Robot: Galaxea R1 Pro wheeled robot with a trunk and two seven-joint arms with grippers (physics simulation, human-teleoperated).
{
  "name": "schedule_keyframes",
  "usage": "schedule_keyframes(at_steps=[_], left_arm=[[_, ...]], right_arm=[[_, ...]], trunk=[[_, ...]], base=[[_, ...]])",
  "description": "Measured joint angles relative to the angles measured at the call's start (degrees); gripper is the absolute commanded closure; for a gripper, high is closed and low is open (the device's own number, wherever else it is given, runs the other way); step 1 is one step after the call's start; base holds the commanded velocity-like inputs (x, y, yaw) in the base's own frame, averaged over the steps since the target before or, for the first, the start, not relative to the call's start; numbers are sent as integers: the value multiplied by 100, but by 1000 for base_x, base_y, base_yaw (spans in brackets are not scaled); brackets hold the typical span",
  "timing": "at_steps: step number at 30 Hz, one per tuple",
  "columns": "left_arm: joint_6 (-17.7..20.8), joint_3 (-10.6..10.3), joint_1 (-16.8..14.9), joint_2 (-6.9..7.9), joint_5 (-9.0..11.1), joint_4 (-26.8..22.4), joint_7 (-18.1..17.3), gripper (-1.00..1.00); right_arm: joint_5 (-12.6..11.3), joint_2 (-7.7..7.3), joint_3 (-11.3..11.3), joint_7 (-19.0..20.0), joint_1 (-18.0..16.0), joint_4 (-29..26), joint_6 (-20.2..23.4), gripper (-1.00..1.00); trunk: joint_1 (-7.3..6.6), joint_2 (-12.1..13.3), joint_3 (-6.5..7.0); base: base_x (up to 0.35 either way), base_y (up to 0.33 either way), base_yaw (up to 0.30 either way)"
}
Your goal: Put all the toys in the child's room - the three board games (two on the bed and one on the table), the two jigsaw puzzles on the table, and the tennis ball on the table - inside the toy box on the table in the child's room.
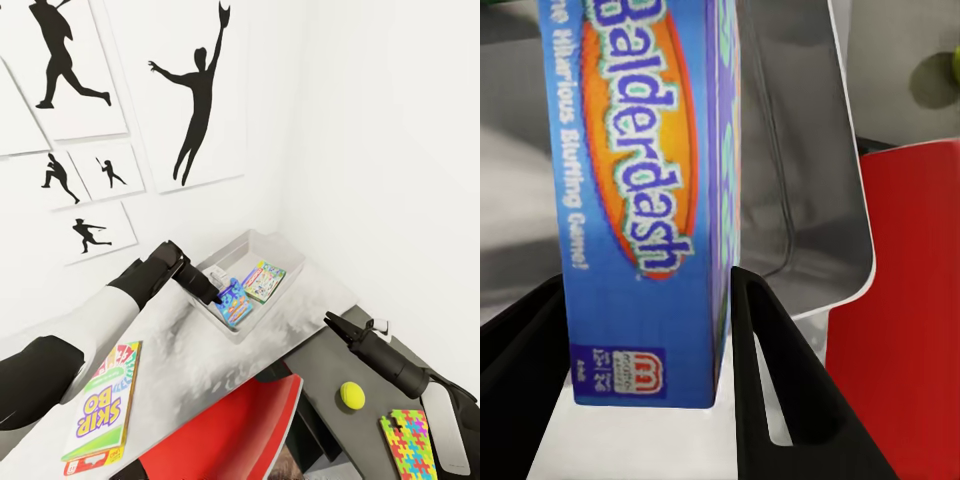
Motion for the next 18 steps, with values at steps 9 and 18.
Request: schedule_keyframes(at_steps=[9,18], left_arm=[[-10,0,0,2,3,2,4,100],[-6,1,0,3,4,2,6,100]], right_arm=[[0,0,-1,1,0,-2,1,-100],[-1,0,0,1,0,-2,1,-100]], trunk=[[0,0,-75],[0,-1,-87]], base=[[0,0,0],[0,0,0]])
